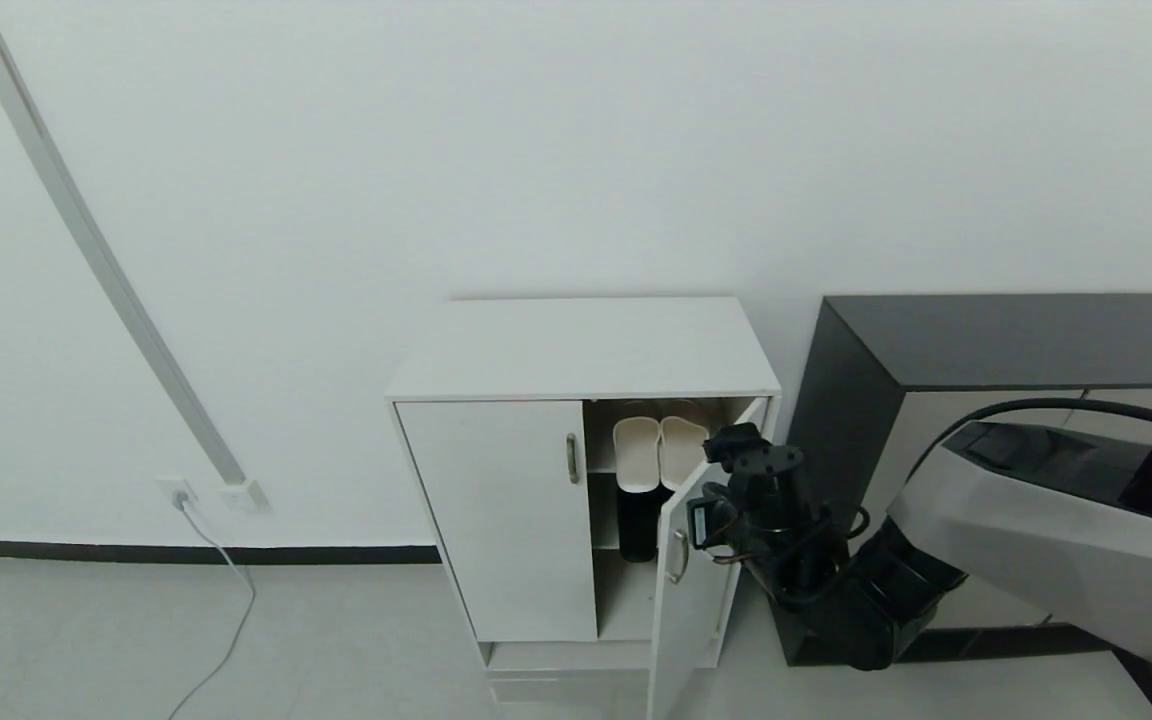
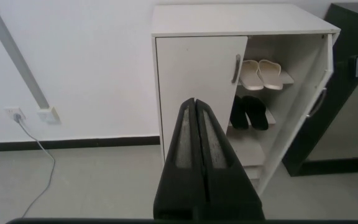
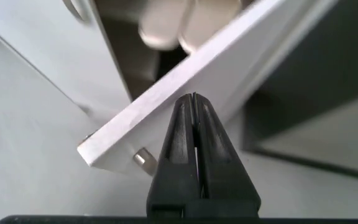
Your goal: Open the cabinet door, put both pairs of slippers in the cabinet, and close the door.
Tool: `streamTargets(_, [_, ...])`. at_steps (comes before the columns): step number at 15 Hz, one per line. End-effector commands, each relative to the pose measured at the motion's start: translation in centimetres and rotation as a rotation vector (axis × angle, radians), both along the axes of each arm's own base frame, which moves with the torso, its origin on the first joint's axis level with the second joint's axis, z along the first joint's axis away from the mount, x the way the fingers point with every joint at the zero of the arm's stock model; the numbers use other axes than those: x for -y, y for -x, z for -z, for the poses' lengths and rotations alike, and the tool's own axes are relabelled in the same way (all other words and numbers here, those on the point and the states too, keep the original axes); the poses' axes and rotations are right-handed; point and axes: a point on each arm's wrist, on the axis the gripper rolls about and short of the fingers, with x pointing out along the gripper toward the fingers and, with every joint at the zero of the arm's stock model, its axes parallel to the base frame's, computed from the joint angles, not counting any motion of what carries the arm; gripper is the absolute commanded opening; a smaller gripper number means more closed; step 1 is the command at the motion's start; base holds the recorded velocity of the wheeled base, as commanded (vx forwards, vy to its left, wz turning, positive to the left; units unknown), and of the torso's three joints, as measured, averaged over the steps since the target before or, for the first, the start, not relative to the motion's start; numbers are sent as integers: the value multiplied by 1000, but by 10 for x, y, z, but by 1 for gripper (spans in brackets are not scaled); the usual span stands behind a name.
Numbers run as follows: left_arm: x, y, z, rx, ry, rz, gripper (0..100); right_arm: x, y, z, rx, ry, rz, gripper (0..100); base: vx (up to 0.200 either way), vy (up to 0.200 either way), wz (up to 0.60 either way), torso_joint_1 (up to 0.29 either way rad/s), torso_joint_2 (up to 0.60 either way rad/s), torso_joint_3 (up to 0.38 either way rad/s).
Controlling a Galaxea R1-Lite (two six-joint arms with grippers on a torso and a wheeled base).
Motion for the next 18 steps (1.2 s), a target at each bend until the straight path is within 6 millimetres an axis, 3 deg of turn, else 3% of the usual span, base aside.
streamTargets(1, [0, 0, 0, -1, 0, -2, 0, 1, 3, 0, 14, -21, -21, 0, 0, 0, 0, 0, 0, 0])
streamTargets(4, [0, 0, 0, -1, 0, 0, 0, 15, 25, -3, 16, -59, -135, 0, 0, 0, 0, 0, 0, 0])
streamTargets(7, [0, 0, 0, -1, 0, -2, 0, 31, 38, 7, 13, -98, -248, 0, 0, 0, 0, 0, 0, 0])
streamTargets(9, [0, 0, 0, -1, 0, 1, 0, 41, 48, 17, -3, -99, -272, 0, 200, 0, 0, 5, 5, 2])
streamTargets(18, [0, 0, 0, -1, 0, -2, 0, 40, 52, 29, -35, -75, -282, 0, 178, 0, 0, 0, 1, 3])
